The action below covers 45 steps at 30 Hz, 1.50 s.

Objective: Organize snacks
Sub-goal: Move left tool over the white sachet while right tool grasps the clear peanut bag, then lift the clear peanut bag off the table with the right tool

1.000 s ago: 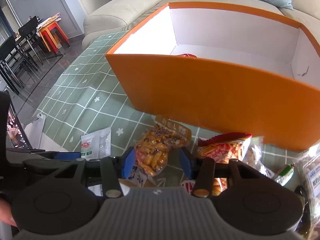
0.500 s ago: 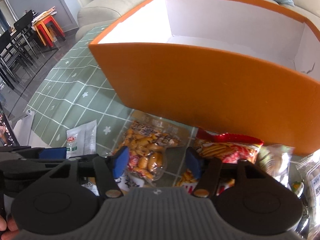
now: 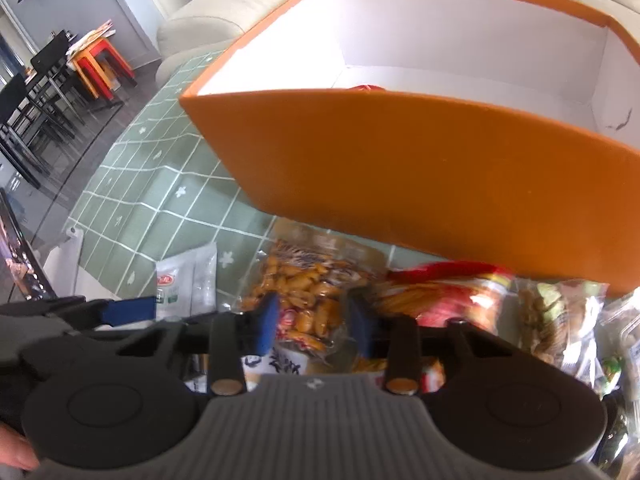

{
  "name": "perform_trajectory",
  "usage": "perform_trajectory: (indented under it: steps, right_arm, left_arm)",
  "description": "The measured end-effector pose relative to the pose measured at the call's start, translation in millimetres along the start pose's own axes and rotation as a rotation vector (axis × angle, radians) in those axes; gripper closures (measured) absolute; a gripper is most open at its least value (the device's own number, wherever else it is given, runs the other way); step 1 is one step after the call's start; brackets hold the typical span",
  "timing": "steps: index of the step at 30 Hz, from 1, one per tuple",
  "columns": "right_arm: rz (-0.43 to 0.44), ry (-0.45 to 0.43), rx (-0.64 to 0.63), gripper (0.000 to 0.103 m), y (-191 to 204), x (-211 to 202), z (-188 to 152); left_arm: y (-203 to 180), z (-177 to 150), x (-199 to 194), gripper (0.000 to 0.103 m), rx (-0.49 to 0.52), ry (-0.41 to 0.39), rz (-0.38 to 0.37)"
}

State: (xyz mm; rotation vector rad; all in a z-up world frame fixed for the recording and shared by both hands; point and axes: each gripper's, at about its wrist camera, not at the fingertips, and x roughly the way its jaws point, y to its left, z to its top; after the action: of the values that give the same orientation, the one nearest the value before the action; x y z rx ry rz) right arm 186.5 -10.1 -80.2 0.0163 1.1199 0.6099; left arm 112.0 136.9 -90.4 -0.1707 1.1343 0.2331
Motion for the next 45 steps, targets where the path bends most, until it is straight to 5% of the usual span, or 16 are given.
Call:
perform_trajectory:
  steps: [3, 5, 13, 19, 28, 45]
  right_arm:
    - [0.004, -0.038, -0.008, 0.086, 1.4, -9.0, -2.1]
    - [-0.004, -0.062, -0.012, 0.103, 0.5, -15.9, -3.0]
    - [0.098, -0.068, 0.093, 0.103, -16.0, -26.9, -7.3]
    - [0.221, -0.060, 0.268, 0.081, -34.9, -20.4, -8.2]
    - [0.231, -0.027, 0.322, 0.073, -37.0, -6.5, -7.8]
    - [0.319, 0.077, 0.415, 0.083, -58.2, -0.4, -36.8]
  left_arm:
    - [1.4, 0.1, 0.3, 0.037, -0.004, -0.003, -0.006]
    - [1.4, -0.2, 0.2, 0.037, 0.000, -0.007, -0.010]
    - [-5.1, -2.4, 0.4, 0.037, 0.041, -0.019, -0.006]
    - [-4.9, -3.7, -0.1, 0.037, 0.047, -0.021, -0.013]
    - [-4.5, -3.5, -0.3, 0.038, 0.043, -0.023, -0.016]
    - [-11.4, -7.3, -3.2, 0.040, 0.095, -0.047, -0.008]
